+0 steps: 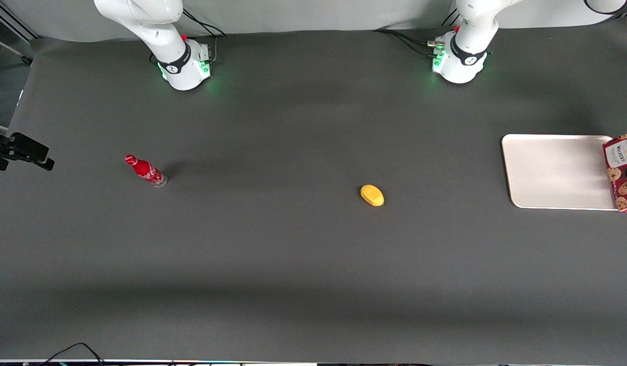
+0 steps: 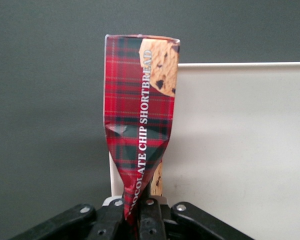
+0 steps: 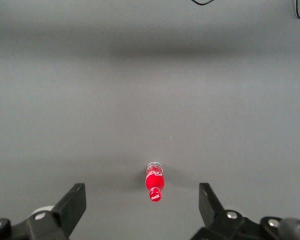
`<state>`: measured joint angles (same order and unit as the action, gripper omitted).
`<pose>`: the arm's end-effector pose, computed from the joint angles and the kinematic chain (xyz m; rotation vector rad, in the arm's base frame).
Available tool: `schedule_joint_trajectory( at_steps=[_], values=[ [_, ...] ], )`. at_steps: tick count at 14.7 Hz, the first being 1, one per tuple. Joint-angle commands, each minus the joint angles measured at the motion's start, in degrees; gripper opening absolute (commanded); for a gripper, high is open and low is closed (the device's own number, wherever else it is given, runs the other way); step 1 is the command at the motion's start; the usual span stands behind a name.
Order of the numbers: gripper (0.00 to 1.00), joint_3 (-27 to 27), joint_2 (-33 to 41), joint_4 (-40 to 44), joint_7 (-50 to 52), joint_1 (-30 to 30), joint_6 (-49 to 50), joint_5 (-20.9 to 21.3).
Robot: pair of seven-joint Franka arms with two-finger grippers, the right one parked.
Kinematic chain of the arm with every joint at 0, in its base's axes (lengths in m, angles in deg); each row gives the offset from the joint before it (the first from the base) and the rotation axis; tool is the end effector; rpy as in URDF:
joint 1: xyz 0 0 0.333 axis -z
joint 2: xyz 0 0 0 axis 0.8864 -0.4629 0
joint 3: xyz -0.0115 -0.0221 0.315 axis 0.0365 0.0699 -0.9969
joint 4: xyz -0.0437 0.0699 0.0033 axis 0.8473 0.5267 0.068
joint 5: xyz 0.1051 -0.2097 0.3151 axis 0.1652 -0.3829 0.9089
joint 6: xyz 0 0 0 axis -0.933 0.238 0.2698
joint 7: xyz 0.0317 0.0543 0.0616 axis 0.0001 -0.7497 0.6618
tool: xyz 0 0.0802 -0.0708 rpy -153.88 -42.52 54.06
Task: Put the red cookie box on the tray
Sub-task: 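Lower the cookie box onto the tray and open the left gripper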
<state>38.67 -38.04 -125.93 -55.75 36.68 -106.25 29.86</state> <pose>0.4621 0.4557 0.2330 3.1005 -0.0787 0.0494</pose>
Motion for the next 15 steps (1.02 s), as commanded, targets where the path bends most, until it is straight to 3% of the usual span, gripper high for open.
schedule_joint_trajectory(
  at_steps=[1,2,5,7,15],
  values=[
    [0.27,0.2,0.2,-0.54,-1.41,-0.36,-0.74,-1.26],
    [0.36,0.2,0.2,-0.63,-1.41,-0.36,-0.74,-1.26],
    [0.43,0.2,0.2,-1.34,-1.32,-0.36,-0.83,-1.43],
    [1.0,0.2,0.29,-1.25,-1.23,-0.36,-0.74,-1.43],
    [1.0,0.46,5.11,1.74,4.66,1.92,0.92,-1.43]
  ],
)
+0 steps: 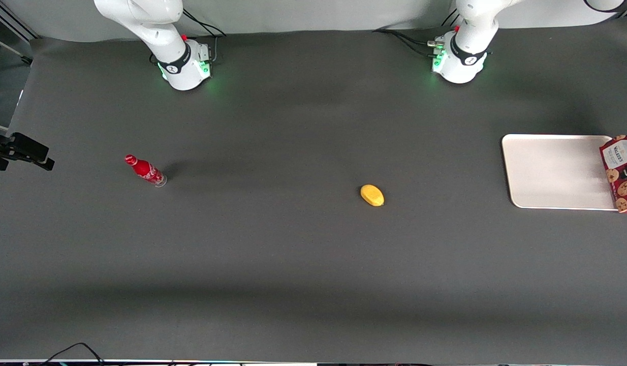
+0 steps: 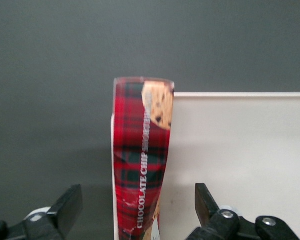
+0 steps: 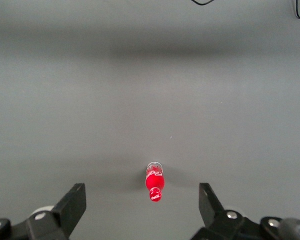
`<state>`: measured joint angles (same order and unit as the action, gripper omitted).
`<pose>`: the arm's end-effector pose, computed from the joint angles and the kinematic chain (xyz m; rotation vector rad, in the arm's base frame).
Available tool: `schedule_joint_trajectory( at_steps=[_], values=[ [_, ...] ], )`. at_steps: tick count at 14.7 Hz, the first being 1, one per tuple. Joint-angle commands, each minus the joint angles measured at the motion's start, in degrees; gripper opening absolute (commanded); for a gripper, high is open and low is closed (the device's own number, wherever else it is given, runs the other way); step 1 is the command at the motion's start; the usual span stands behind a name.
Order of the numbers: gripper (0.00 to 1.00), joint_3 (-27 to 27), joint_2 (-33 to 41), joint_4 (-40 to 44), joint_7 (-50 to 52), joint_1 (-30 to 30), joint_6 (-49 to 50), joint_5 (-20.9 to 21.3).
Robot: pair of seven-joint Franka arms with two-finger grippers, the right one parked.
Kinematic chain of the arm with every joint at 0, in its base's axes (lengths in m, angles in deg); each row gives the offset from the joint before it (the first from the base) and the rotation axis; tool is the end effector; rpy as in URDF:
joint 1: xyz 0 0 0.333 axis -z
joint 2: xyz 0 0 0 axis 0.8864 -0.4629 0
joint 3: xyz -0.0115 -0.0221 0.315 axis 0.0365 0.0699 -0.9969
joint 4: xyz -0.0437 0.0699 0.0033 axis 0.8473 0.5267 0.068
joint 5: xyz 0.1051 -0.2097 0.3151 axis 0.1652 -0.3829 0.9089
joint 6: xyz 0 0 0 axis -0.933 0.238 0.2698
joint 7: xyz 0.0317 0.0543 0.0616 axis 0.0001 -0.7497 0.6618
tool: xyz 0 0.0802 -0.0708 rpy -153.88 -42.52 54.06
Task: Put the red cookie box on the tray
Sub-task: 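Raise the left gripper up away from the box on the tray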
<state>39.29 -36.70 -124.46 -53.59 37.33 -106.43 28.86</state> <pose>0.4812 0.4507 0.2571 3.1153 -0.0429 0.1321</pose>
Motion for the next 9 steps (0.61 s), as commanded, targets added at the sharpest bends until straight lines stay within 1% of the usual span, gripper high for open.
schedule_joint_trajectory(
  at_steps=[1,4,6,8,9],
  values=[
    [1.0,-0.08,4.83,1.06,3.11,1.45,3.02,-0.43],
    [1.0,-0.07,8.6,5.27,11.88,3.72,12.5,0.88],
    [1.0,0.01,12.99,5.2,16.81,6.27,14.98,3.42],
    [1.0,2.63,16.95,5.28,18.05,7.77,16.74,6.93],
    [1.0,4.3,18.8,5.37,20.93,7.86,18.66,8.17]
  ],
)
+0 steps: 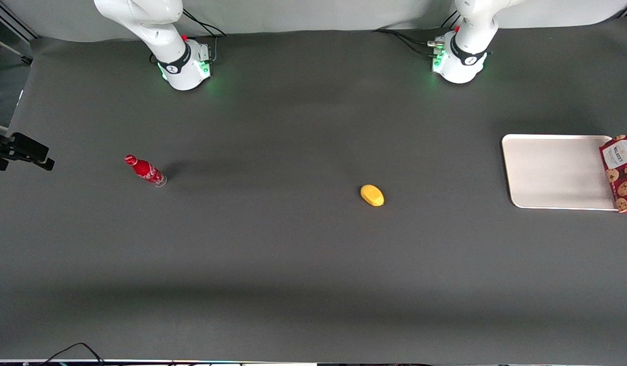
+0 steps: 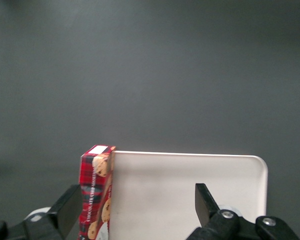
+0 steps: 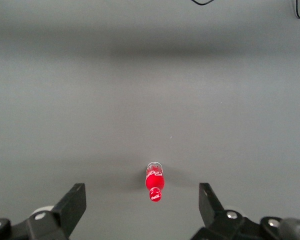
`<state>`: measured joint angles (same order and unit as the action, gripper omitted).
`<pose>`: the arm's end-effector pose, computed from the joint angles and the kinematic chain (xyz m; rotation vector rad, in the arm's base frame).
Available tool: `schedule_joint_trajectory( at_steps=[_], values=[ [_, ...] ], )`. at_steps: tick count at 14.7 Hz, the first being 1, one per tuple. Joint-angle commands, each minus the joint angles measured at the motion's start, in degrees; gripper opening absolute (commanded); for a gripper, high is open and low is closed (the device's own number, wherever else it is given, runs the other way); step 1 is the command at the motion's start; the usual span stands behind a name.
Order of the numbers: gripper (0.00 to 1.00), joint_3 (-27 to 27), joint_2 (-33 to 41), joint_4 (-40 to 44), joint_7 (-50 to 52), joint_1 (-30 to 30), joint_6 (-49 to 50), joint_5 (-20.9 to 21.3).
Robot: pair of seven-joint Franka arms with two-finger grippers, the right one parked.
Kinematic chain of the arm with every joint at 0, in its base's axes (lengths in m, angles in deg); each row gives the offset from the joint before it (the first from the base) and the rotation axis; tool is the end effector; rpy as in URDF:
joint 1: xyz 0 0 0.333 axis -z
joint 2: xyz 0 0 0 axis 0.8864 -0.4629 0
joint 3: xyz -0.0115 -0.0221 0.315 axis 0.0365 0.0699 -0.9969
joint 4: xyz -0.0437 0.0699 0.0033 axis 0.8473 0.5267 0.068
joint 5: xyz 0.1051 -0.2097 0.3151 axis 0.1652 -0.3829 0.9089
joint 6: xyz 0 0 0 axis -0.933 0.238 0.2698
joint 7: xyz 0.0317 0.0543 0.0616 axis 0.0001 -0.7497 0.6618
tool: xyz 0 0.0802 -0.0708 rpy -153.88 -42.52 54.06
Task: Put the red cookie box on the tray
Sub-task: 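Raise the left gripper up away from the box on the tray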
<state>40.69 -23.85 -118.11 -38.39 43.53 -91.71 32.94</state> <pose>0.5428 0.3743 0.4237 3.0679 0.0289 0.2541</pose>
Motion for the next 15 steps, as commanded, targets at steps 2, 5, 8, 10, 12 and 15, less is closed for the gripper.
schedule_joint_trajectory(
  at_steps=[2,5,8,10,12,15],
  values=[
    [1.0,5.81,9.9,-0.98,17.3,4.2,9.22,7.24],
    [1.0,10.03,13.16,-1.15,27.51,8.51,11.87,9.89],
    [1.0,18.7,16.06,-1.33,41.48,9.93,15.21,14.1],
    [1.0,23.2,18.0,-1.42,49.49,10.89,17.66,16.05],
    [1.0,26.98,20.28,-1.5,51.37,11.25,18.73,17.88],
    [1.0,28.32,22.48,-1.77,50.32,11.51,22.06,18.25]
  ],
)
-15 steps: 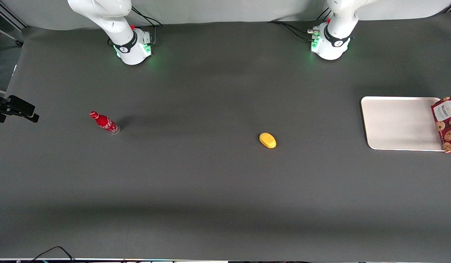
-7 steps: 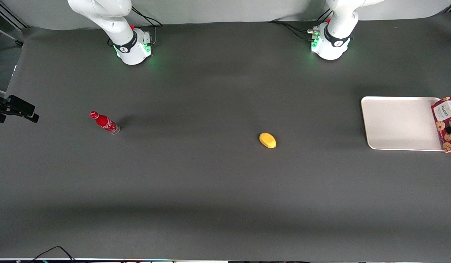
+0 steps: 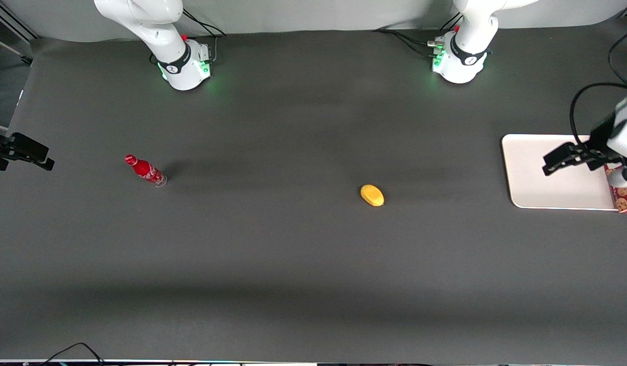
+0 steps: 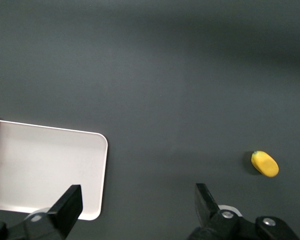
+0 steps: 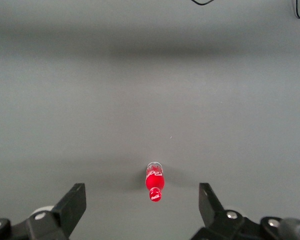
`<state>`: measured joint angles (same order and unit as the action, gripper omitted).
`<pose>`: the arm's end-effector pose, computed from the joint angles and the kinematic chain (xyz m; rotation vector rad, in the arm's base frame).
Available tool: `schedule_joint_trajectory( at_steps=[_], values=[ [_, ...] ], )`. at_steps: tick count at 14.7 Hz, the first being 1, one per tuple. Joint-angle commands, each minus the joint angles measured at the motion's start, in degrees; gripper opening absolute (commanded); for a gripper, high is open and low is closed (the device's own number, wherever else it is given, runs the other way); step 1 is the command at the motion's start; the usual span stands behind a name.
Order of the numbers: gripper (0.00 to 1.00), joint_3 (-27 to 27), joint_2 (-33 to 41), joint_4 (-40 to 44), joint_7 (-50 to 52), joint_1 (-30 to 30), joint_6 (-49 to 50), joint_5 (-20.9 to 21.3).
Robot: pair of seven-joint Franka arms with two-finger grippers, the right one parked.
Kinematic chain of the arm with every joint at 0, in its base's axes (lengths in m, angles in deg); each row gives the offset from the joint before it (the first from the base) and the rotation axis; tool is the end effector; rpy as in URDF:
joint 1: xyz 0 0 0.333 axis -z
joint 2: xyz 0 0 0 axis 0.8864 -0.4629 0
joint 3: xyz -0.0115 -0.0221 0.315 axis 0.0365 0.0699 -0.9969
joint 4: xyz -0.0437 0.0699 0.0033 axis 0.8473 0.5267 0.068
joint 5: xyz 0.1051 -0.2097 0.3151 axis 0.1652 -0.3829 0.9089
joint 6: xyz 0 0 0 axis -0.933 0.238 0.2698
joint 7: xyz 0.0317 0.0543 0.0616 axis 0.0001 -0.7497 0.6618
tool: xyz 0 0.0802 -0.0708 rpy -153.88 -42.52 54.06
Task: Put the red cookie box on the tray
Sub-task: 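Raise the left gripper up away from the box on the tray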
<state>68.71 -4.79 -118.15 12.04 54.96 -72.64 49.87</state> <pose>0.5691 -0.0168 0.5869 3.1335 0.1571 0.0982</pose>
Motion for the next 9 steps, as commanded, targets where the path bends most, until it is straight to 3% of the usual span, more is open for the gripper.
schedule_joint_trajectory(
  at_steps=[1,9],
  values=[
    [1.0,0.39,4.04,-1.73,-0.37,0.08,3.52,1.32],
    [1.0,0.39,4.84,-1.56,-4.85,0.08,4.32,1.5]
  ],
)
